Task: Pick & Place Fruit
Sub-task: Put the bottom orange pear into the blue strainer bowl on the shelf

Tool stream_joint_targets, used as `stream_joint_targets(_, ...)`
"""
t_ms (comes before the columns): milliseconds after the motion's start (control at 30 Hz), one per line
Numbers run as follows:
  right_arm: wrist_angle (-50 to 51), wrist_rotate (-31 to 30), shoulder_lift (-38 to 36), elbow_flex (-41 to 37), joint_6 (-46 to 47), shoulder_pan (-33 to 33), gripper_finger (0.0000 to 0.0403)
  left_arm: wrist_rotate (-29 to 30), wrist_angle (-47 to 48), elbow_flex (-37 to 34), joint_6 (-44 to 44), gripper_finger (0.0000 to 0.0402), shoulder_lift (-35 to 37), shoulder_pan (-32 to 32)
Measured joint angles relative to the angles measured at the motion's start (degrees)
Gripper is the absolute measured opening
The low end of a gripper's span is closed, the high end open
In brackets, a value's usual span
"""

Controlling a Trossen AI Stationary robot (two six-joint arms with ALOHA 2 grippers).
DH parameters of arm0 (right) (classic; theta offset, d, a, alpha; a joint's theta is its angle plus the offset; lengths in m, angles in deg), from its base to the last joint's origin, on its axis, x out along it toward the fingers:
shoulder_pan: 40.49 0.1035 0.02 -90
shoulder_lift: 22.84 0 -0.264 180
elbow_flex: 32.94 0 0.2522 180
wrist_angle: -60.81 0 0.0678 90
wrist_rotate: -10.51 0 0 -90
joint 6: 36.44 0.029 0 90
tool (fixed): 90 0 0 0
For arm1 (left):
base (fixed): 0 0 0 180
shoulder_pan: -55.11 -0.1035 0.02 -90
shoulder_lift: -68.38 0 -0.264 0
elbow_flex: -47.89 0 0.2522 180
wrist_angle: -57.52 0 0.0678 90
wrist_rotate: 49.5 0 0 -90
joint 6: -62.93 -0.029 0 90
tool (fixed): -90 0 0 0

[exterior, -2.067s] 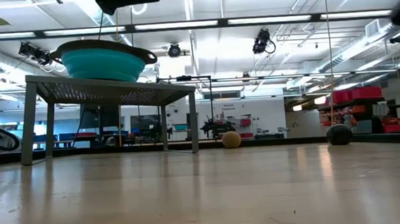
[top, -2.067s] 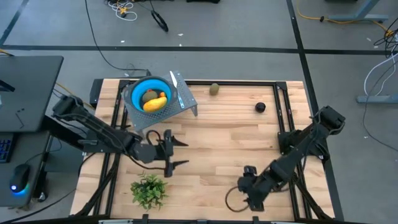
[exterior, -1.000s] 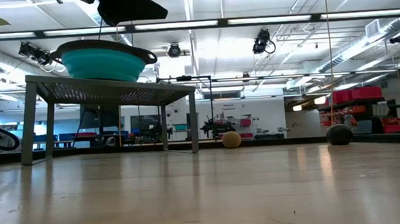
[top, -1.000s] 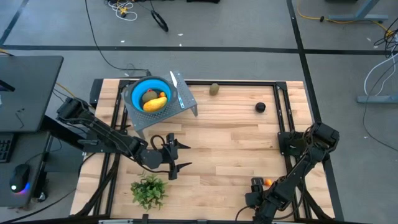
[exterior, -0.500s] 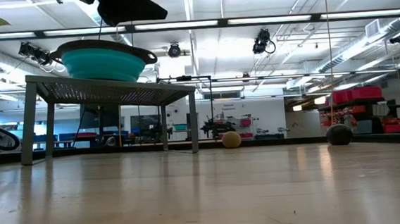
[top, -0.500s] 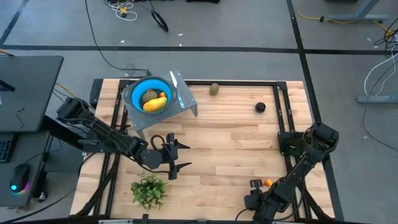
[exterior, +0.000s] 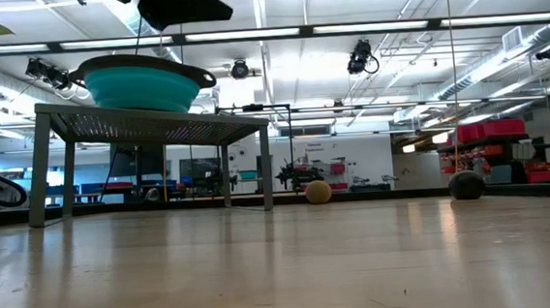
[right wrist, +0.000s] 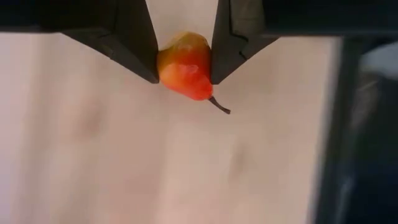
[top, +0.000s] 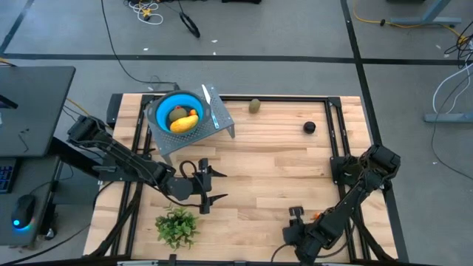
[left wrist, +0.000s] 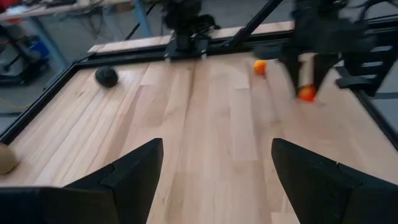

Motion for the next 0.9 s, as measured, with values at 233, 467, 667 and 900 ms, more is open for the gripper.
stream_joint_targets(233,-3.0,-22.0,-0.1,0.0,-8.3,-6.1,0.0134,-2.8,-4.8,0.0,-10.8,0.0306,0.0,1.8)
stream_joint_targets(467,-17.0,-26.5,-0.1,0.0,-15.5,-14.4,0.0136,4.9,-5.9,0.0,-29.0,0.0306,-1.2,5.9)
stream_joint_targets(667,-34.1,-8.8,-0.1,0.0,-24.5,-22.2,0.0137,12.5,-7.8,0.0,-43.9,0.0307,-8.2,8.8)
stream_joint_targets(900,-43.3,-2.4,-0.1,0.1,-30.9,-25.9,0.0137,15.4,-14.5,0.0,-48.3,0.0307,-12.7,11.2)
